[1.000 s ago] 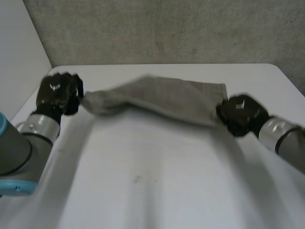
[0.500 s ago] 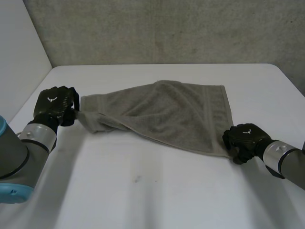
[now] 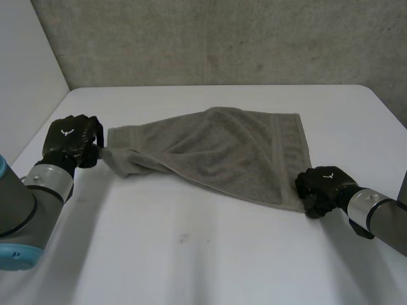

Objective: Fold the towel.

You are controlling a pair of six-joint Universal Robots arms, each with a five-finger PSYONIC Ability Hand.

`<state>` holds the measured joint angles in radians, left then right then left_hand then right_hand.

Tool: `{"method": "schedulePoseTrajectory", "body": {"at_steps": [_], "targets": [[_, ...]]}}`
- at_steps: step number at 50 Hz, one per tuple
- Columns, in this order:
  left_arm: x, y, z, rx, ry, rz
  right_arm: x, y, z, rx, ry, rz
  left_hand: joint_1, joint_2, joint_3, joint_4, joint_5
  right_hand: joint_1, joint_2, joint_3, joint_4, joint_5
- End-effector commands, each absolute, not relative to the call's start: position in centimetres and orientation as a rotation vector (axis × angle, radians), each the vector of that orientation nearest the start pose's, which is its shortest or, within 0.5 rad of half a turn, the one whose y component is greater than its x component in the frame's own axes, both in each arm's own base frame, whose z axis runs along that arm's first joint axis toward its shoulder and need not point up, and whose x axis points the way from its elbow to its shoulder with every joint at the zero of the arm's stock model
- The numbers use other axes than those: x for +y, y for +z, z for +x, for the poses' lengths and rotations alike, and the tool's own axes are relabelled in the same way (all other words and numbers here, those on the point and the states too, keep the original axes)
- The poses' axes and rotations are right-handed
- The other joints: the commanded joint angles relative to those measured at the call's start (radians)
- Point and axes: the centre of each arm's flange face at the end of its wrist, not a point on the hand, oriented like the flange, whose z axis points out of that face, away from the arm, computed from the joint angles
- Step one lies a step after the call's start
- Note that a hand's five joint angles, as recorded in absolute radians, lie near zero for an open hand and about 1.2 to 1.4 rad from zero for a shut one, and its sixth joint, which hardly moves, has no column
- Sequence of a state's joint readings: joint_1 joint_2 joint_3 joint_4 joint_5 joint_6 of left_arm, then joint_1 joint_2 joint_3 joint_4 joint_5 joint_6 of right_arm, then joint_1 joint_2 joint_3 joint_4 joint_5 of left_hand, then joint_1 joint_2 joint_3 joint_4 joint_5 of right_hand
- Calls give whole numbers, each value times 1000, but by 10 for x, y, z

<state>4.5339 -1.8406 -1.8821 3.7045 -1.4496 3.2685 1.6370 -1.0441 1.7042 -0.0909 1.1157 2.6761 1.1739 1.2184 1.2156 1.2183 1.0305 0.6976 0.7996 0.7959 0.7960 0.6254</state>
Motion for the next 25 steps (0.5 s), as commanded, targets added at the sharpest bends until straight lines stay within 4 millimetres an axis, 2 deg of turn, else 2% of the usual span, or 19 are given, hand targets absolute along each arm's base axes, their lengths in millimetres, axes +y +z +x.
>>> {"method": "schedulePoseTrajectory", "body": {"at_steps": [1,2,3,9,11,20,23,25], "targets": [[-304,183,-198,2278,-2282,485,-306,115,192,2350,-1478,-973,222,178,181,178,191,471,369,372,372,368],[-304,183,-198,2278,-2282,485,-308,117,191,2351,-1490,-962,222,178,181,178,191,654,552,555,555,551],[-304,183,-198,2278,-2282,485,-311,119,190,2353,-1508,-938,222,178,181,178,191,698,596,600,600,596],[-304,183,-198,2276,-2281,487,-323,128,183,2351,-1613,-863,222,178,181,178,191,699,597,600,600,596],[-304,183,-198,2275,-2280,488,-326,138,179,2349,-1675,-845,222,178,181,178,191,699,597,600,600,596],[-297,181,-199,2311,-2248,508,-325,160,180,2312,-1752,-875,222,178,181,178,191,699,597,600,600,596],[-290,183,-198,2352,-2192,528,-319,168,180,2313,-1753,-924,222,178,181,178,191,699,597,600,600,596],[-284,186,-196,2369,-2153,552,-307,177,176,2359,-1687,-1022,222,178,181,178,191,699,597,600,600,596]]}}
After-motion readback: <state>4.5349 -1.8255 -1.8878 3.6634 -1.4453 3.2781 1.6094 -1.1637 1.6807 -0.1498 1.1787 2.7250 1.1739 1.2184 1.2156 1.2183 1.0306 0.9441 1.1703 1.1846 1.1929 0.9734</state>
